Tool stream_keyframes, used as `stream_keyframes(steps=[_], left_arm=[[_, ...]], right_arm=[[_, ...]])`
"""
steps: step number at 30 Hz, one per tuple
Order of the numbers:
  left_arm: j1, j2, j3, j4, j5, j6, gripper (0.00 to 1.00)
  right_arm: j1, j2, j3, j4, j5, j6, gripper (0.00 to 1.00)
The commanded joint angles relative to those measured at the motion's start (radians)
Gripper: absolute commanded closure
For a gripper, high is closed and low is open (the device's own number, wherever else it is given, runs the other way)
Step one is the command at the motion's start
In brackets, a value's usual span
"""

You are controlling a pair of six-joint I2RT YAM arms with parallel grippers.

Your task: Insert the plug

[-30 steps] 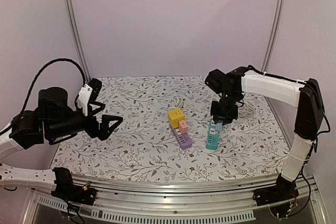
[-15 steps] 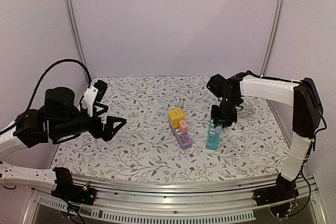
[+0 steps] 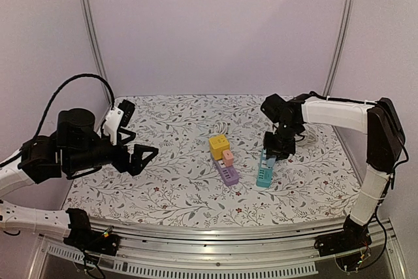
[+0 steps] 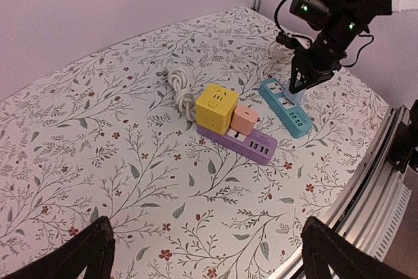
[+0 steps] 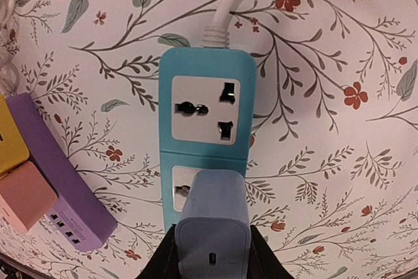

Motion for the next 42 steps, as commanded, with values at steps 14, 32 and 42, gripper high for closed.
stream_keyframes(steps=[14,32,42], left_arm=[[-0.002,-0.009,-0.009,0.001,-0.006,-0.024,0.01],[-0.001,-0.004,0.016,-0.031,-0.005,-0.013,0.01],[-0.002,0.017,0.032,-0.036,0.010,-0.016,0.00]], right_arm=[[-0.007,0.022,-0.055,-0.001,-0.041,-0.005,1.00],[0.022,0.092,-0.148,0.033,-0.054,0.062,1.00],[0.051,0.179,-0.154,0.019,-0.045,0.055,1.00]])
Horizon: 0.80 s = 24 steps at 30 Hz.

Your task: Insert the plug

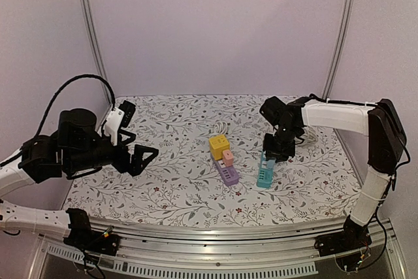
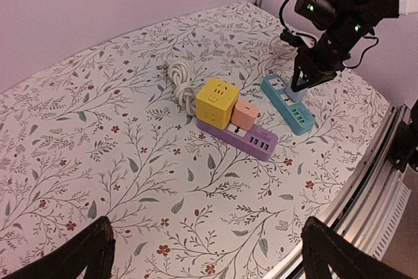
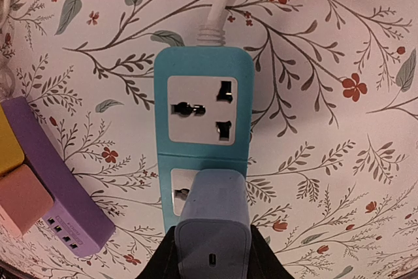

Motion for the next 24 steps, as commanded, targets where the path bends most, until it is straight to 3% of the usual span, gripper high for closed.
stream_keyframes(steps=[1,17,24], left_arm=[[-0.002,0.013,0.030,-0.017,0.008,0.003,0.01],[-0.002,0.042,0.044,-0.007,-0.014,-0.030,0.00],[-0.002,0.044,0.037,0.013,-0.025,-0.051,0.00]], right_arm=[[0.024,0.175,-0.095,-0.022,-0.054,0.001,1.00],[0.024,0.241,-0.039,-0.045,-0.038,-0.053,1.00],[0.007,0.192,-0.162,0.065,-0.114,-0.054,1.00]])
